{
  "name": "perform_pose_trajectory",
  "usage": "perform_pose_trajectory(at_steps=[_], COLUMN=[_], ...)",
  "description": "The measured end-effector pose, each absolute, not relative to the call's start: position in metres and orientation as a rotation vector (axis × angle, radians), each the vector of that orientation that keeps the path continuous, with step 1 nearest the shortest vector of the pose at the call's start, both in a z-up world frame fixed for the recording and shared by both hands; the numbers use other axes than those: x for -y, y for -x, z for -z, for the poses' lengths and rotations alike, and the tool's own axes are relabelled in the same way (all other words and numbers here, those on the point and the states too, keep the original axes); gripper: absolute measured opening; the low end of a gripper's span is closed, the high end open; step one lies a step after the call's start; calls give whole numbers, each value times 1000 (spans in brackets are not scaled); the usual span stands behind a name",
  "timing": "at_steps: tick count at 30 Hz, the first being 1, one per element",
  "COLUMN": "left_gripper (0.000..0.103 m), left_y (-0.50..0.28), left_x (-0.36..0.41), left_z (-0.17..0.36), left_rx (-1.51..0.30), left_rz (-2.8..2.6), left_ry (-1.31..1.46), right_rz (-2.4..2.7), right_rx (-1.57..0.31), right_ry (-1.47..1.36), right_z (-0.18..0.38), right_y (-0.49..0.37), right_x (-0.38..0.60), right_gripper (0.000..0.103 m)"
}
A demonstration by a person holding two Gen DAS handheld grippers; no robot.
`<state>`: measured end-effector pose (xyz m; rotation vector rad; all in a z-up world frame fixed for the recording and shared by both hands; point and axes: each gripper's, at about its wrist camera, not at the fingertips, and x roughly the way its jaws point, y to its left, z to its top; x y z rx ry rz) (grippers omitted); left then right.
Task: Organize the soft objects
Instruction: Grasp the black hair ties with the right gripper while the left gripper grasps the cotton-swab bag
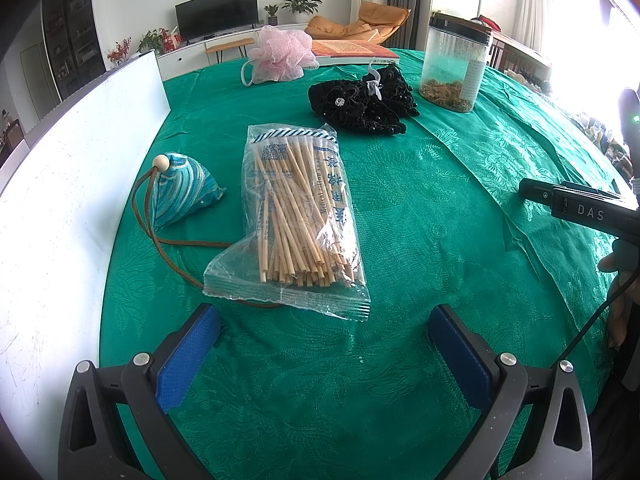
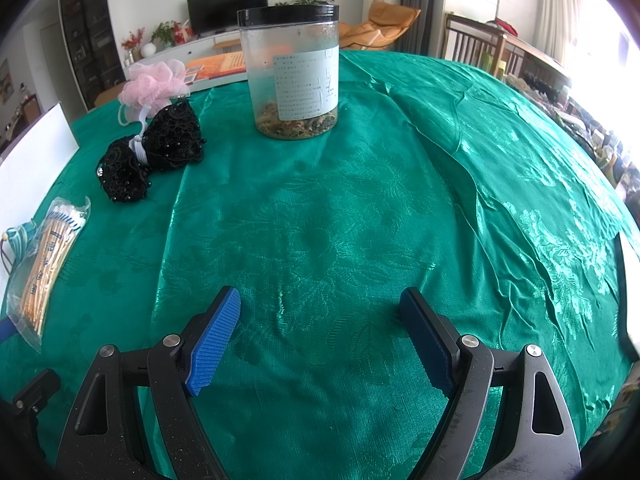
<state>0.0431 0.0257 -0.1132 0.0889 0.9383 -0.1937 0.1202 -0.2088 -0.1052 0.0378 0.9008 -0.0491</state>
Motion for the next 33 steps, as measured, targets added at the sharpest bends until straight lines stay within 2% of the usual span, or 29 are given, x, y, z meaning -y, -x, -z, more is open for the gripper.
perform_pose_trajectory(at_steps=[4,7,12,18,20,21,22,24,29,33], left_gripper=[103,103,103,103,103,103,103,103,103,103], left_y=[-43,-43,-43,-42,-42,-41,-40,-38,-47,-82], left_x=[-26,-26,-26,-25,-25,-25,-26,-31,-47,-30], left_z=[113,113,113,112,112,111,111,109,97,97], left_rx=[-938,-938,-938,-938,-938,-942,-947,-959,-947,-964], left_rz=[195,195,195,199,201,202,200,179,170,145], left_ry=[-88,-88,-88,-88,-91,-93,-93,-76,70,51], right_rz=[44,-55,-226,-274,-261,-249,-255,-259,-256,-148], right_rx=[-899,-876,-866,-1065,-1000,-998,-988,-972,-958,-937], right_ry=[-51,-176,-180,-190,-144,-122,-127,-133,-134,-136], right_z=[105,99,73,98,94,95,95,94,94,91], right_y=[-120,-128,-187,-283,-288,-287,-282,-263,-186,-161], right_x=[208,210,162,98,90,90,95,113,183,253], right_gripper=[85,85,85,86,80,58,48,44,45,46])
